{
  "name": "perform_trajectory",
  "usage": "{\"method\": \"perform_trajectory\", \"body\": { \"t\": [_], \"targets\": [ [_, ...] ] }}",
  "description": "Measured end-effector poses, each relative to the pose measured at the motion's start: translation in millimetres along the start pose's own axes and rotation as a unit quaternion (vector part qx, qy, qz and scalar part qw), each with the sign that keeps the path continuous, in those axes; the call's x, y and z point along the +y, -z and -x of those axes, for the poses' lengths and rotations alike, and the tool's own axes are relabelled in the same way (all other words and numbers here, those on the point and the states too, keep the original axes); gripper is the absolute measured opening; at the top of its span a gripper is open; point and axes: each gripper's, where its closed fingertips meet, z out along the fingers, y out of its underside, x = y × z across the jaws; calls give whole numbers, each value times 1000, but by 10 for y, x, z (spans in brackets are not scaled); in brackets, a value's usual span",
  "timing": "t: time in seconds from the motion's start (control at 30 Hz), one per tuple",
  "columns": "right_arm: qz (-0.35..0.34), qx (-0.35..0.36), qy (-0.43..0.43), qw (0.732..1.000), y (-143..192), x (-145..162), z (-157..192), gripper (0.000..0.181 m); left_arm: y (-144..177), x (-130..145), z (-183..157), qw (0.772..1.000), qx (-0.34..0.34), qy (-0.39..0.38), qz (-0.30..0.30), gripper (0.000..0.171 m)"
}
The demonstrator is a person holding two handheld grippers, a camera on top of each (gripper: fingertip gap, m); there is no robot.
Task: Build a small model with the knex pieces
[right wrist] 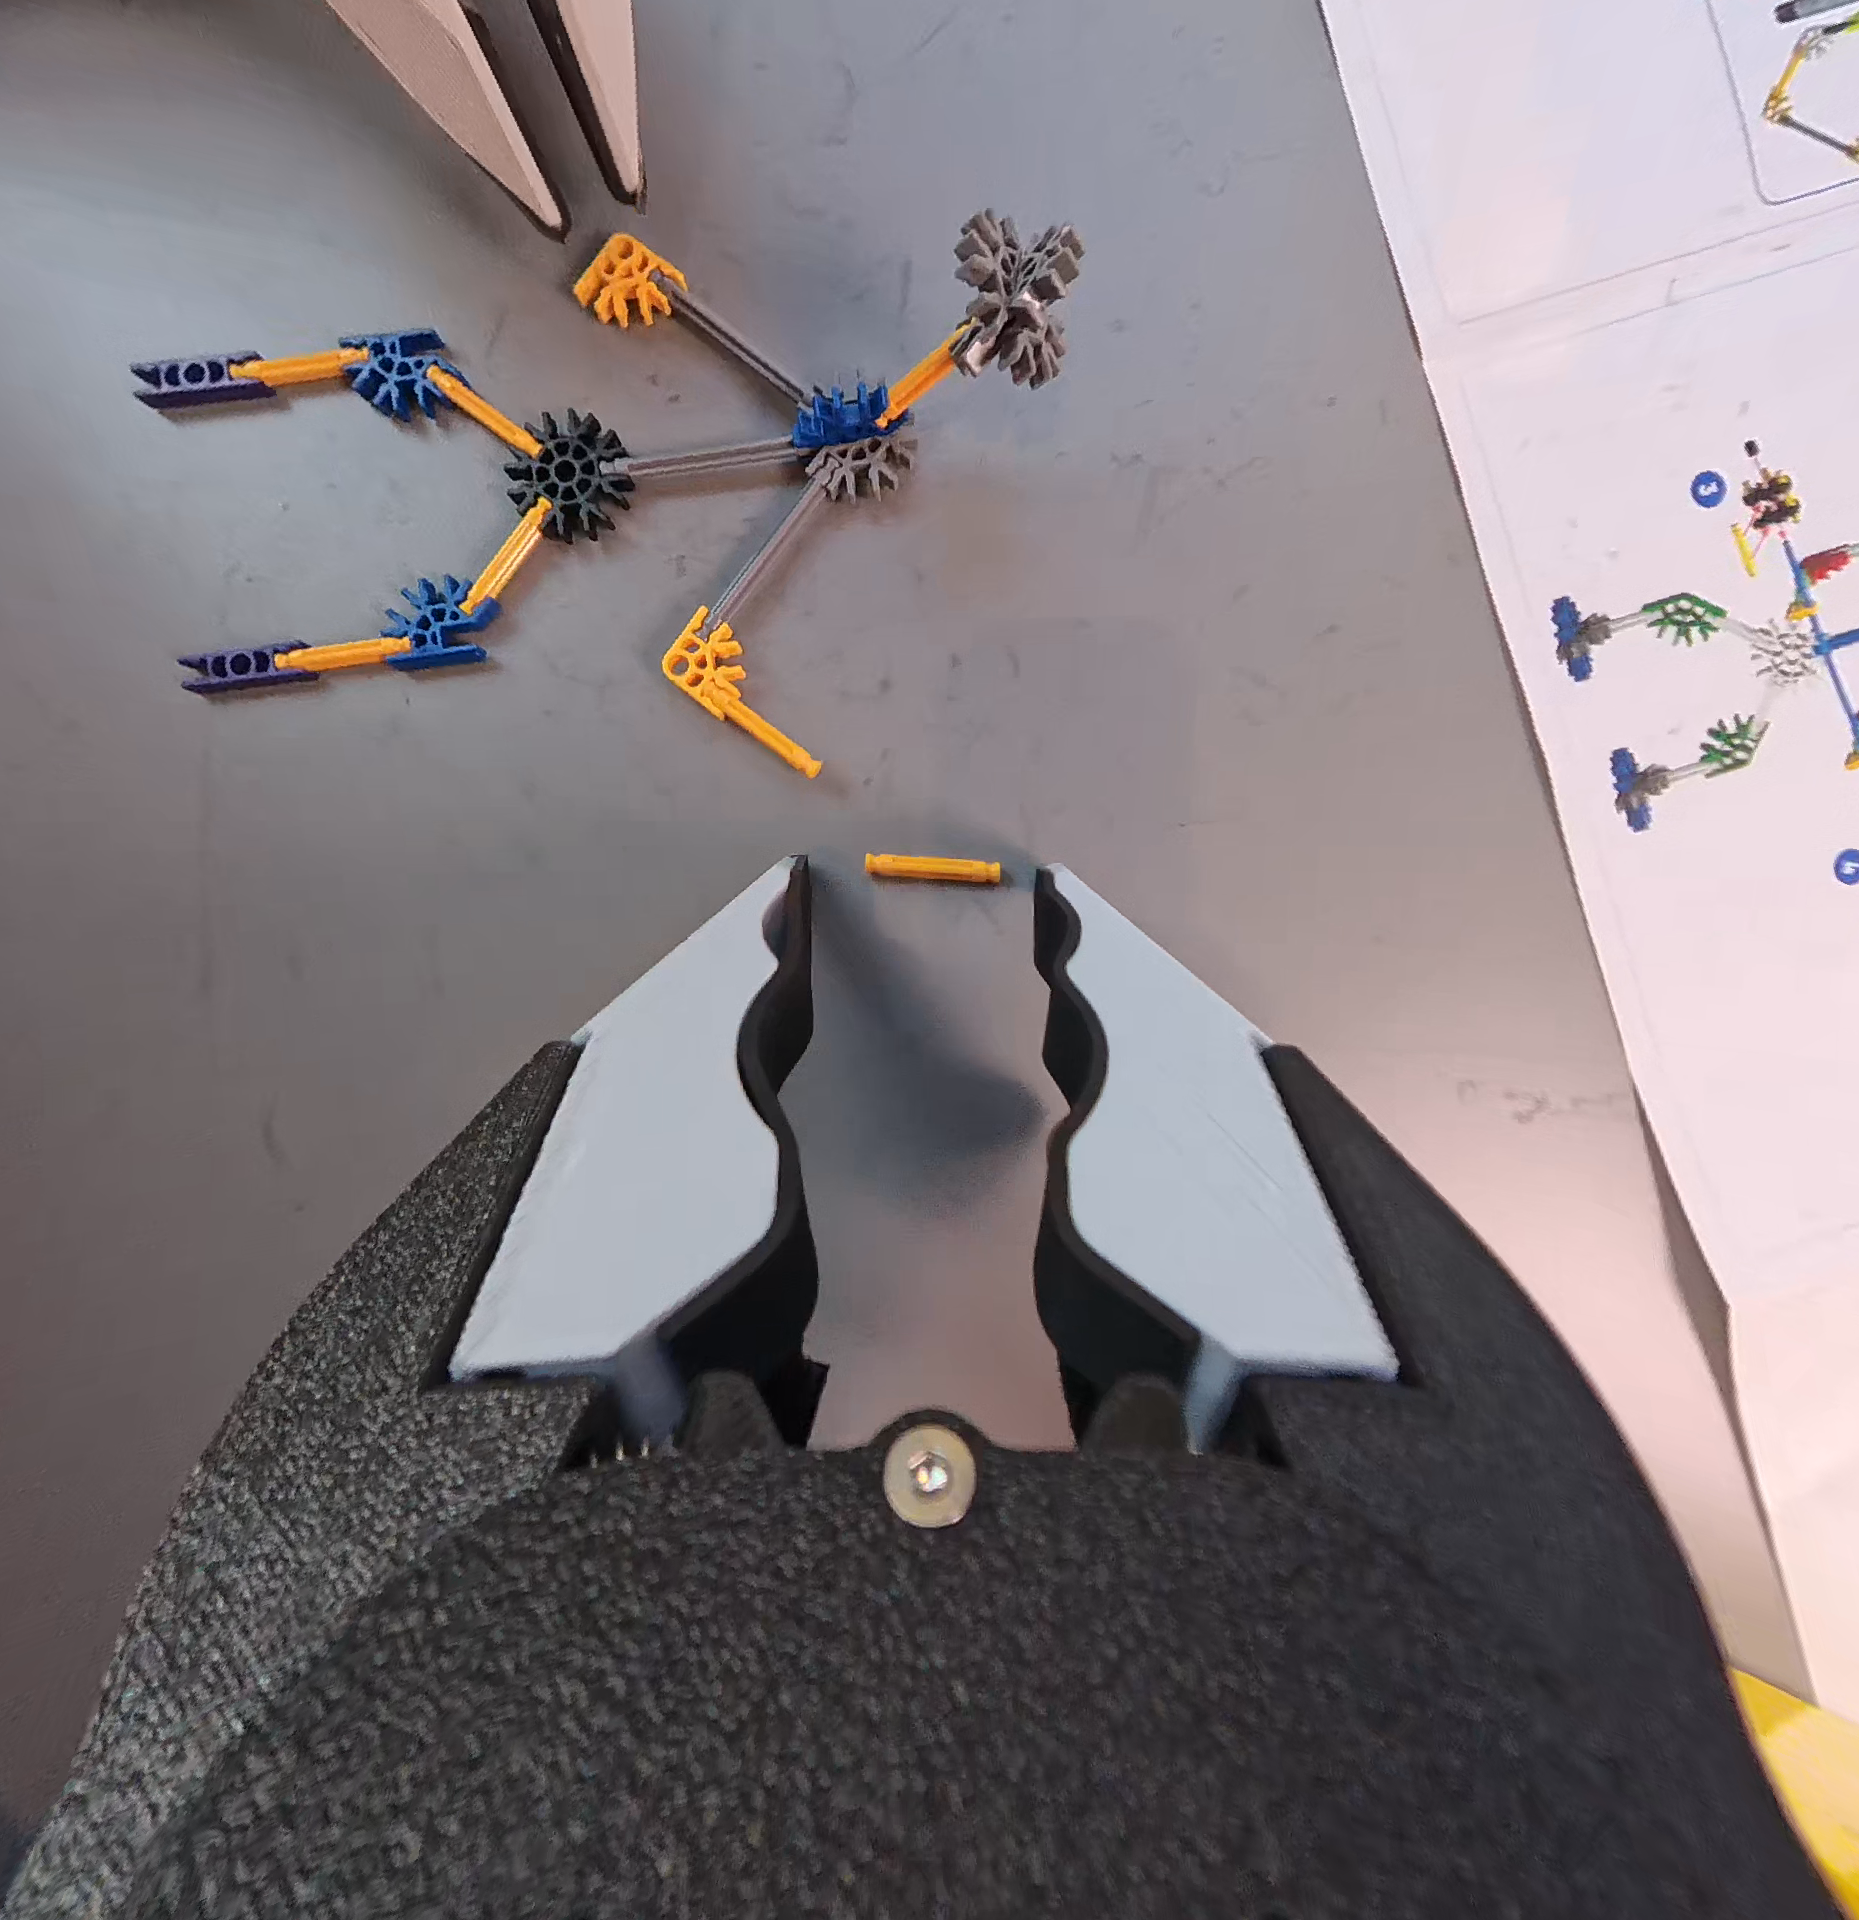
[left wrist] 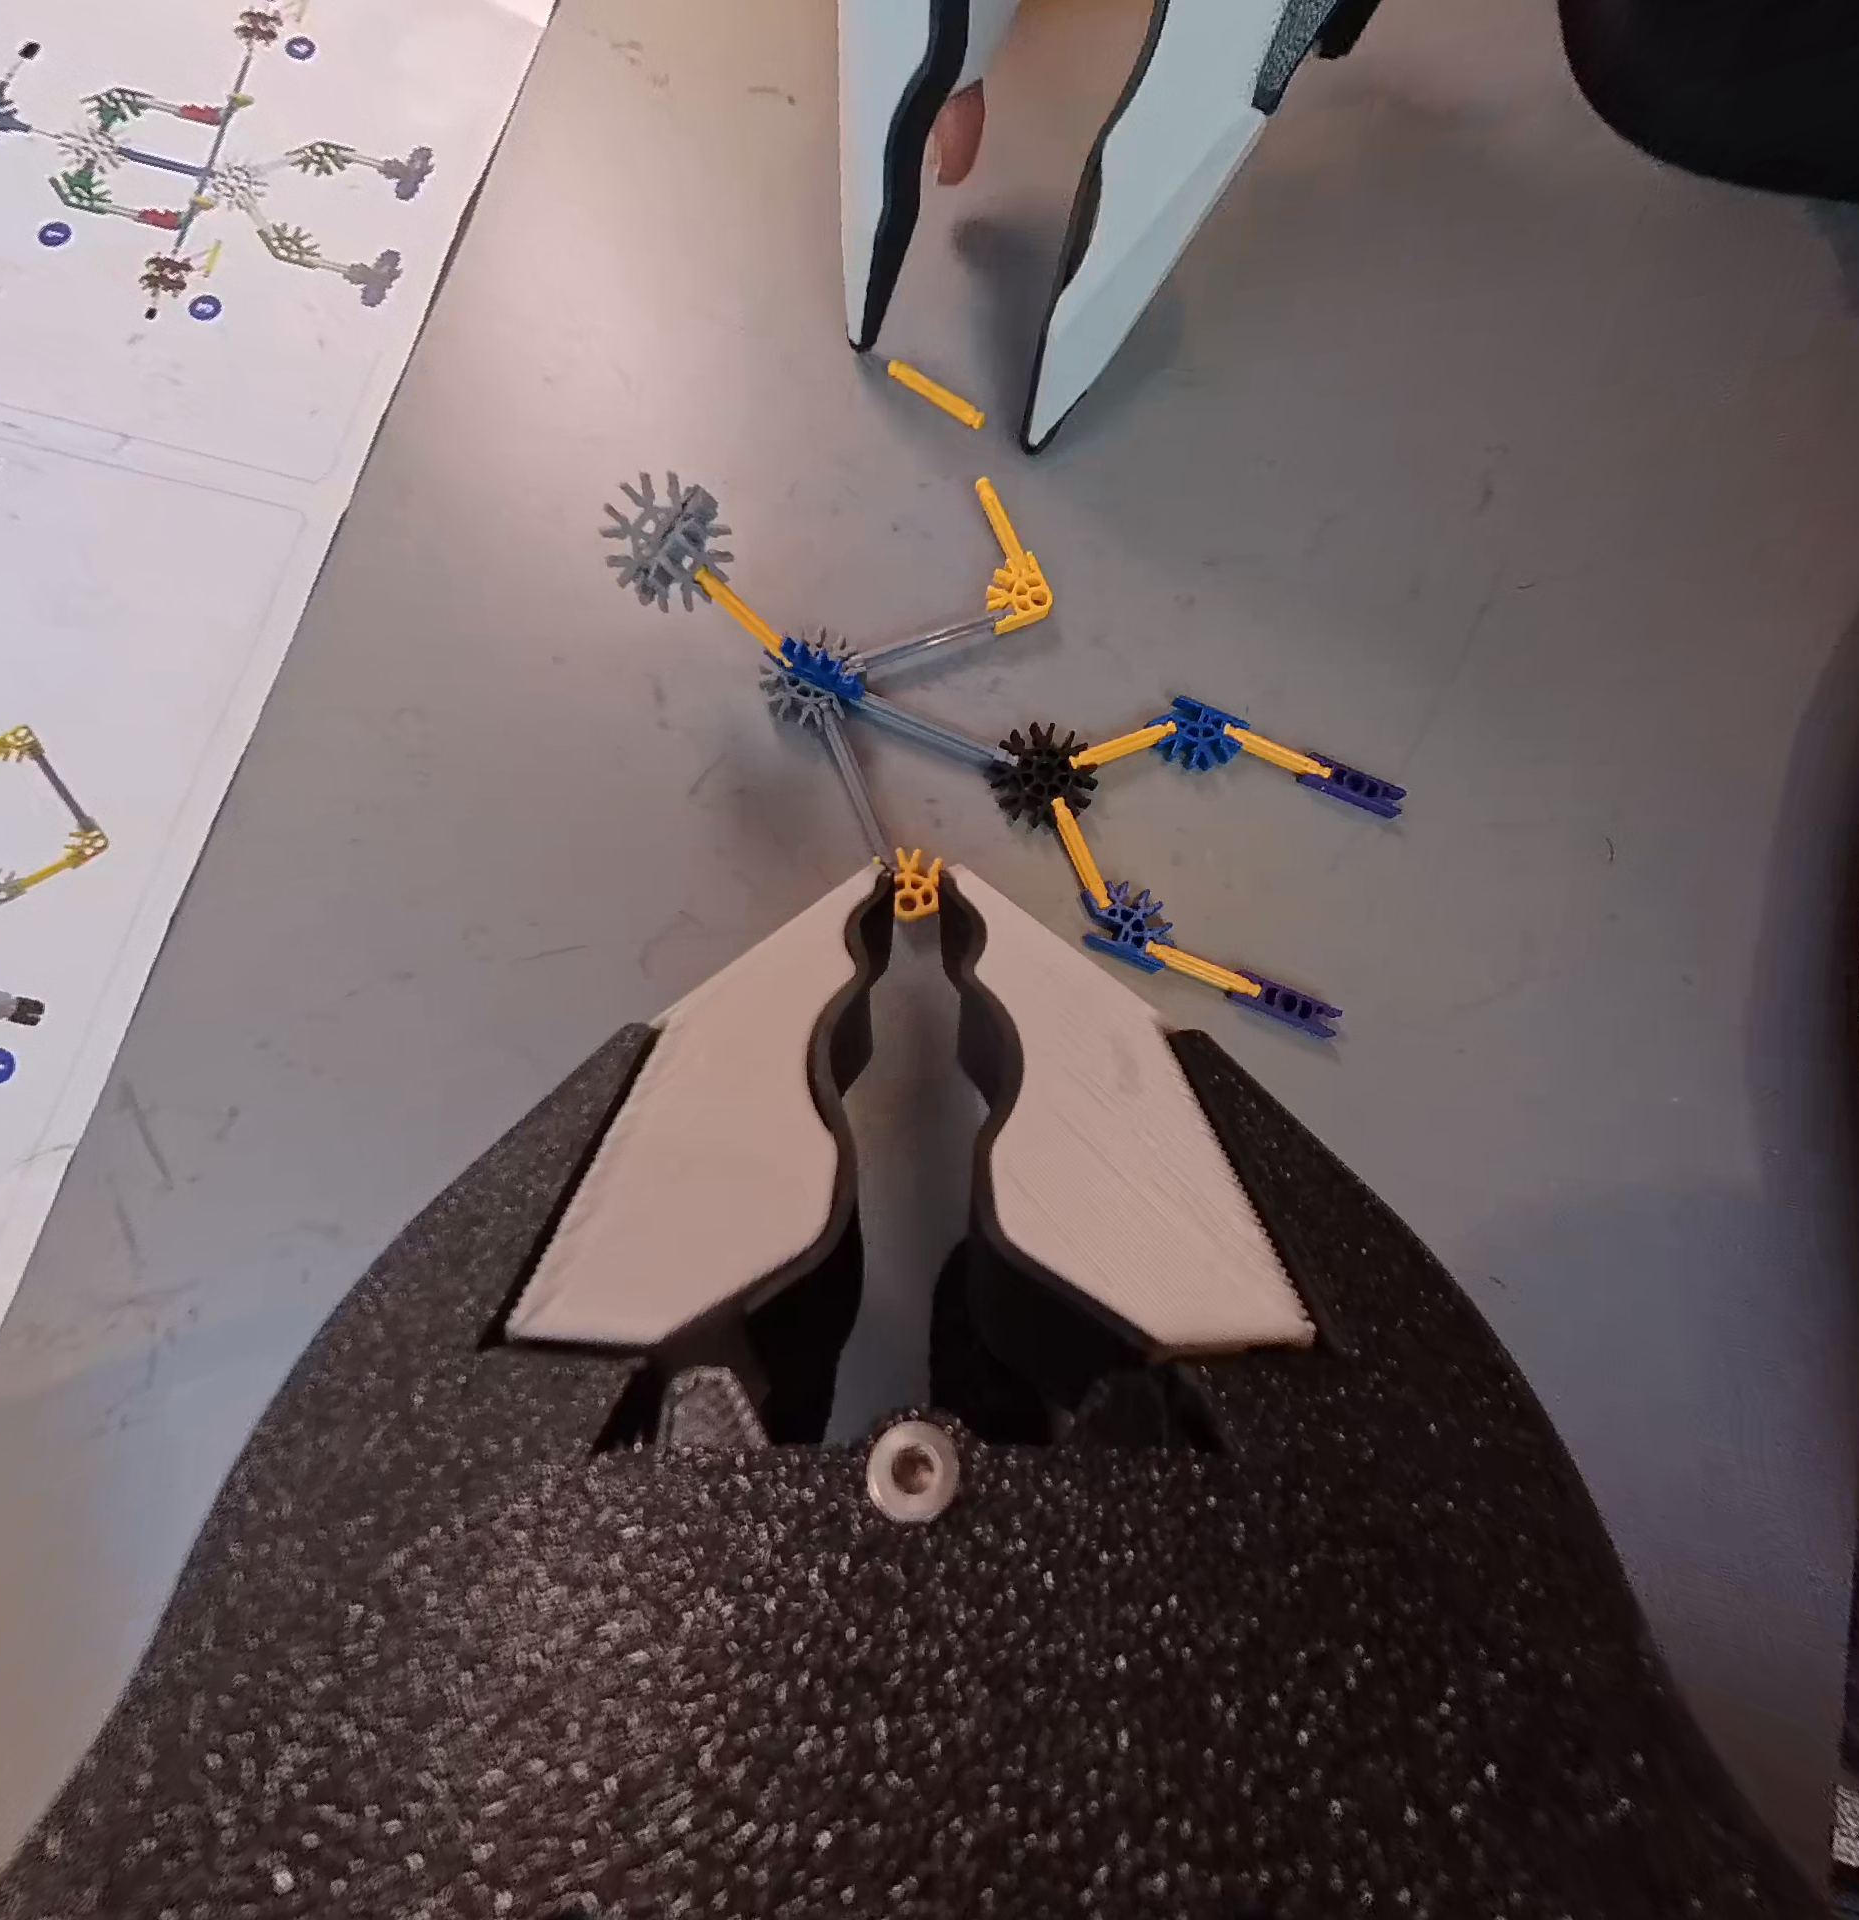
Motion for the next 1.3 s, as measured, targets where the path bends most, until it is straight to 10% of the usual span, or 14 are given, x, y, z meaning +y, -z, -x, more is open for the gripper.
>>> {"method": "perform_trajectory", "body": {
  "t": [0.3, 1.07, 1.3],
  "targets": [
    [-14, 6, -30, 999, 1, -11, -13, 24, 3, 160, 19, 999, 21, 13, 22, 32],
    [-212, 38, -91, 972, 380, -511, -62, 24, -285, -112, 81, 996, -86, 35, -13, 15],
    [-239, 11, -86, 967, 340, -601, 75, 24, -261, -154, -60, 998, -30, 38, -30, 16]
  ]
}}
